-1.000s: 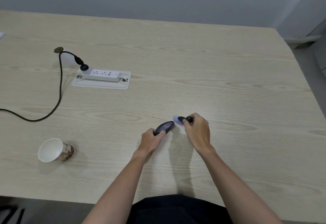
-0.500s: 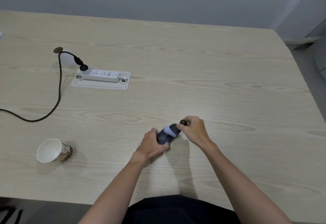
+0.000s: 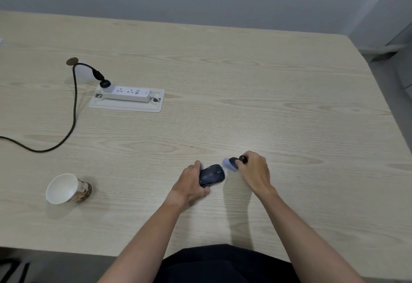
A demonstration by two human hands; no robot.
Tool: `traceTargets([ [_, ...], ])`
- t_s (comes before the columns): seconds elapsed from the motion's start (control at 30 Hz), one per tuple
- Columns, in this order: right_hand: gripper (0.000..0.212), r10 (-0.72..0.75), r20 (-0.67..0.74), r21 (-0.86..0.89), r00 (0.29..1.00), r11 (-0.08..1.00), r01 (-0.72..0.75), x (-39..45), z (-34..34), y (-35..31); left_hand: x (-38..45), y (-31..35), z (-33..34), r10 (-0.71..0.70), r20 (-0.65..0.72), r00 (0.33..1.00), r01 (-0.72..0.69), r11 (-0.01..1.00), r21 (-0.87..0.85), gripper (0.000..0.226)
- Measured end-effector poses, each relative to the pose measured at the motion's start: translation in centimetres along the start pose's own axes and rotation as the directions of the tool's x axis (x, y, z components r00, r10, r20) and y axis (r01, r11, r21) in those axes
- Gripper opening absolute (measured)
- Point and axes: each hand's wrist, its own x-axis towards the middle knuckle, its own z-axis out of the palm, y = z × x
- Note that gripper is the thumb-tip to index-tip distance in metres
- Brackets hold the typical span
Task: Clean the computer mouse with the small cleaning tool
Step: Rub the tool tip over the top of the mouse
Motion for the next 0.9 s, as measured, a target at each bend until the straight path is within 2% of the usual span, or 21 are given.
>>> traceTargets([
  [0.1,0.019,-0.032,0.048,0.128,0.998,0.991,0.026,0.1,0.1,-1.0,0.1,0.1,0.0,-0.003,0.005,1.0,0.003,1.0,0.015,0.05],
  [0.17,0.018,-0.061,0.08,0.081,0.995,0.995,0.055,0.0,0.4,-1.3,0.2,0.1,0.0,-0.007,0.01,1.0,0.007,1.0,0.015,0.05],
  [0.23,0.014,-0.076,0.033,-0.029,0.997,0.997,0.077,0.0,0.5,-1.3,0.3,0.2,-0.1,-0.008,0.012,1.0,0.008,1.0,0.001,0.05],
  [0.27,0.012,-0.072,0.009,-0.025,0.997,0.997,0.072,0.1,0.5,-1.3,0.3,0.2,-0.1,-0.005,0.009,1.0,0.005,1.0,-0.007,0.05],
  [0.4,0.016,-0.043,0.067,0.157,0.997,0.987,0.032,0.1,0.2,-2.1,0.1,0.4,0.1,0.006,-0.009,1.0,-0.006,1.0,-0.014,0.051],
  [0.57,0.022,-0.012,0.01,0.001,1.0,1.0,0.012,-0.2,0.3,-1.3,0.3,0.4,0.0,0.005,0.001,1.0,-0.005,1.0,-0.012,0.053],
  [0.7,0.027,-0.02,0.108,0.227,0.994,0.974,-0.006,-0.1,0.1,-2.0,0.3,0.5,-0.2,0.0,0.017,1.0,0.0,1.0,-0.009,0.055],
  [0.8,0.024,-0.03,0.131,0.101,0.991,0.995,0.017,-0.2,0.4,-1.7,0.5,0.5,-0.4,-0.013,0.035,0.999,0.013,1.0,0.0,0.054],
  [0.9,0.024,-0.05,0.03,-0.023,0.998,0.998,0.051,0.0,0.2,-1.4,0.5,0.6,-0.4,-0.014,0.042,0.999,0.014,1.0,0.004,0.053],
])
